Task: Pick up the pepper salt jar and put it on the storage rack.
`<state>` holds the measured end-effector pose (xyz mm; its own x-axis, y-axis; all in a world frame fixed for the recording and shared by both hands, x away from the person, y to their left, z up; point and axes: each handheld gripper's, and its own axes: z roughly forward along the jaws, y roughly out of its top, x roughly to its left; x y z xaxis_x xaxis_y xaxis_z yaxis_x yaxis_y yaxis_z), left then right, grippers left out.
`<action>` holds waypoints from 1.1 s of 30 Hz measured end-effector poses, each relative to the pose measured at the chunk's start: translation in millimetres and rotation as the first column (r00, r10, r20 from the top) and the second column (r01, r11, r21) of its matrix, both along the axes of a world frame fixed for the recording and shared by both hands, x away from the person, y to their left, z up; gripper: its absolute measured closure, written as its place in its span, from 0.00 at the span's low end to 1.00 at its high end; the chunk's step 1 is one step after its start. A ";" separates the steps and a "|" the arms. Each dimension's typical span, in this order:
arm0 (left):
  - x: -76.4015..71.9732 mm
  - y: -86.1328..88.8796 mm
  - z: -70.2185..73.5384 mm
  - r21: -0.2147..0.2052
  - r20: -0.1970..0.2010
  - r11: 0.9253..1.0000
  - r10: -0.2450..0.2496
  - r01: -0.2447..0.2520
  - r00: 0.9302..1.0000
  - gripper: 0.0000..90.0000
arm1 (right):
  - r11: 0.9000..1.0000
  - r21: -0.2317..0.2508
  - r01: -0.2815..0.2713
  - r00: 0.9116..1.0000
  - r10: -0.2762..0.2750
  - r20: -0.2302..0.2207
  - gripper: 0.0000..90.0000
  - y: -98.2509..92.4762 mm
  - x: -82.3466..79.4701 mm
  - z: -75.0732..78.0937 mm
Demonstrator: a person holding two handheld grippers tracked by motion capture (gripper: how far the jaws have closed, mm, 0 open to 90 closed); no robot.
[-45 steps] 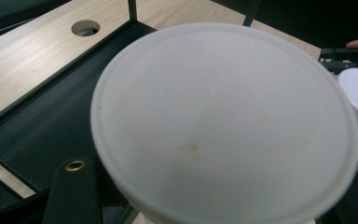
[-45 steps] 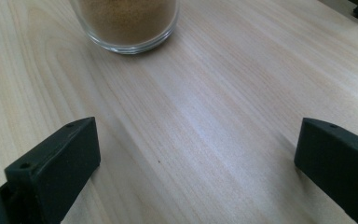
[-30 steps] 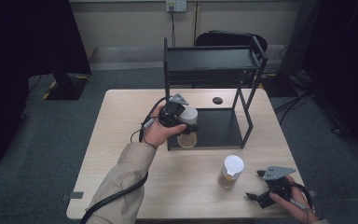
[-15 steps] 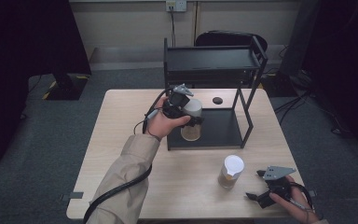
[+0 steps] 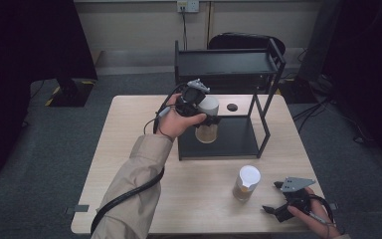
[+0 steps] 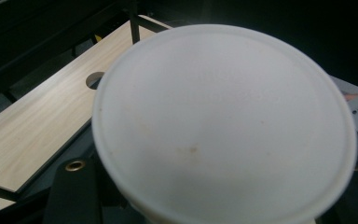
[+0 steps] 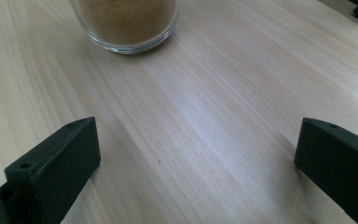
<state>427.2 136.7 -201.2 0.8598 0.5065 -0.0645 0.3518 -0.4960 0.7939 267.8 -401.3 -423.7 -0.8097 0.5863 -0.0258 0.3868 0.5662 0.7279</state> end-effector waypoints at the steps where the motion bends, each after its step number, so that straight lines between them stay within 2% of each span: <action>1: 0.2 1.0 4.5 -0.008 0.002 1.000 0.001 -0.001 1.000 0.38 | 1.000 0.000 0.000 1.000 0.000 0.000 0.00 0.0 0.0 -0.1; 8: 1.7 0.4 20.0 -0.011 0.012 1.000 -0.004 0.005 1.000 0.38 | 1.000 0.001 0.000 1.000 0.000 0.000 0.00 -0.1 0.0 -0.1; 12: 3.7 1.6 30.4 -0.030 0.013 1.000 -0.006 0.006 1.000 0.38 | 1.000 0.000 0.000 1.000 0.000 0.000 0.00 0.0 0.0 -0.1; 20: 4.7 -1.0 50.5 -0.017 0.029 1.000 -0.005 0.006 1.000 0.38 | 1.000 0.000 -0.001 1.000 0.001 0.001 0.00 -0.1 0.0 -0.1; 25: 6.8 2.4 61.6 -0.041 0.030 0.999 -0.001 0.002 1.000 0.38 | 1.000 0.001 0.000 1.000 0.000 0.000 0.00 0.0 0.0 0.0; 29: 6.6 2.9 68.7 -0.040 0.037 0.999 0.006 -0.004 0.999 0.38 | 1.000 0.001 0.000 1.000 0.000 0.000 0.00 -0.1 0.0 -0.1; 33: 8.2 3.2 82.4 -0.037 0.039 0.999 0.008 -0.006 0.999 0.38 | 1.000 0.001 -0.001 1.000 0.001 0.000 0.00 -0.1 0.1 -0.1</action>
